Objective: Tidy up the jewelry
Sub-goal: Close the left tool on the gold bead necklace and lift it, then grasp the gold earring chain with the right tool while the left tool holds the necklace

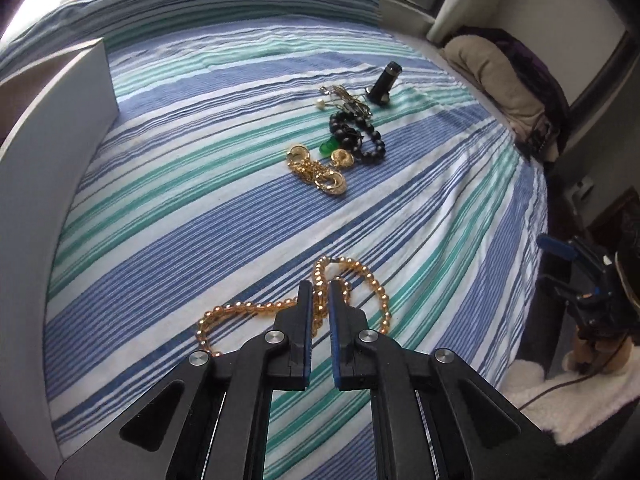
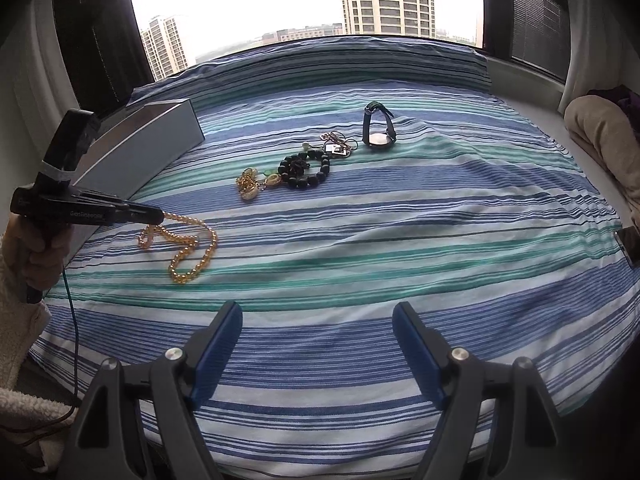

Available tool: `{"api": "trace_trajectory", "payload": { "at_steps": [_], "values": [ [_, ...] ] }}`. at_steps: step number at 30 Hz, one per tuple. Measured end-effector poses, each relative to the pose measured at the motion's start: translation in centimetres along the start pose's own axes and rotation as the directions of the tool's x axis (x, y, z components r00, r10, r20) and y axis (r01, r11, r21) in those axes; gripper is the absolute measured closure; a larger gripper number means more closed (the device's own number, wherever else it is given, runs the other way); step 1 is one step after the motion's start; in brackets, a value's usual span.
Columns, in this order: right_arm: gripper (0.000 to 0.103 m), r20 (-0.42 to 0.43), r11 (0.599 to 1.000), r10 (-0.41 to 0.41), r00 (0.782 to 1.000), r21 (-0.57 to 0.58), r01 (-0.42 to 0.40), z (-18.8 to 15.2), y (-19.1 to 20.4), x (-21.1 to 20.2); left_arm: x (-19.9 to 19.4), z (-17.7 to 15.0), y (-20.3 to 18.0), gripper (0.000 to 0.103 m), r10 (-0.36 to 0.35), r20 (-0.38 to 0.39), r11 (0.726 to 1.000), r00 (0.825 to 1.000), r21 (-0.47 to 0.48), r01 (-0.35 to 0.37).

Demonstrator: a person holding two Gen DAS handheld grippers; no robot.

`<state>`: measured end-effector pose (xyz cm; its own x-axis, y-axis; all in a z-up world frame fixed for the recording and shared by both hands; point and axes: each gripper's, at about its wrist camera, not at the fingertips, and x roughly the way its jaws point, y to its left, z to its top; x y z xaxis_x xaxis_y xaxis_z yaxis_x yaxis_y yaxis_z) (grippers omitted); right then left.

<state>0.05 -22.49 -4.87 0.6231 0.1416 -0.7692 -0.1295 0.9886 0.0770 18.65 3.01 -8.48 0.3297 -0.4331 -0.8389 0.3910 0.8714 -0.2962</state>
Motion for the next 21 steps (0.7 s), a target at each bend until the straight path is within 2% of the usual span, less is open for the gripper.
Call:
{"api": "trace_trajectory", "payload": {
  "at_steps": [3,8,11,14,16,17,18,21],
  "values": [
    [0.024,0.001,1.0,0.006,1.0,0.0,-0.006,0.3,0.1,0.0,-2.6,-0.7,0.5,0.098,0.009,0.051,0.998,0.999,-0.063,-0.006],
    [0.024,0.004,0.999,0.037,0.999,-0.014,-0.037,1.7,0.3,0.4,-6.6,-1.7,0.7,0.098,0.085,0.116,0.987,0.99,-0.148,-0.068],
    [0.024,-0.029,0.988,0.151,0.988,-0.013,-0.152,3.8,0.5,2.4,-8.5,-2.7,1.1,0.098,0.147,0.138,0.975,0.98,-0.186,-0.12],
    [0.024,-0.076,0.957,0.287,0.955,-0.012,-0.288,7.0,1.5,6.0,-10.0,-3.9,1.6,0.098,0.166,0.16,0.966,0.973,-0.224,-0.128],
    [0.04,-0.113,0.942,0.321,0.94,-0.066,-0.329,9.4,3.5,9.0,-10.5,-4.6,1.7,0.098,0.173,0.169,0.96,0.97,-0.248,-0.128],
    [0.062,-0.14,0.929,0.345,0.928,-0.092,-0.359,10.5,4.5,10.7,-10.8,-5.0,1.8,0.098,0.175,0.173,0.957,0.969,-0.262,-0.126],
    [0.07,-0.17,0.918,0.36,0.917,-0.109,-0.38,11.5,5.5,12.5,-11.0,-5.3,1.9,0.098,0.177,0.176,0.953,0.968,-0.278,-0.124],
    [0.07,-0.249,0.913,0.332,0.91,-0.16,-0.376,13.8,7.7,17.7,-11.6,-6.0,2.2,0.098,0.168,0.191,0.939,0.967,-0.328,-0.098]
  ]
}}
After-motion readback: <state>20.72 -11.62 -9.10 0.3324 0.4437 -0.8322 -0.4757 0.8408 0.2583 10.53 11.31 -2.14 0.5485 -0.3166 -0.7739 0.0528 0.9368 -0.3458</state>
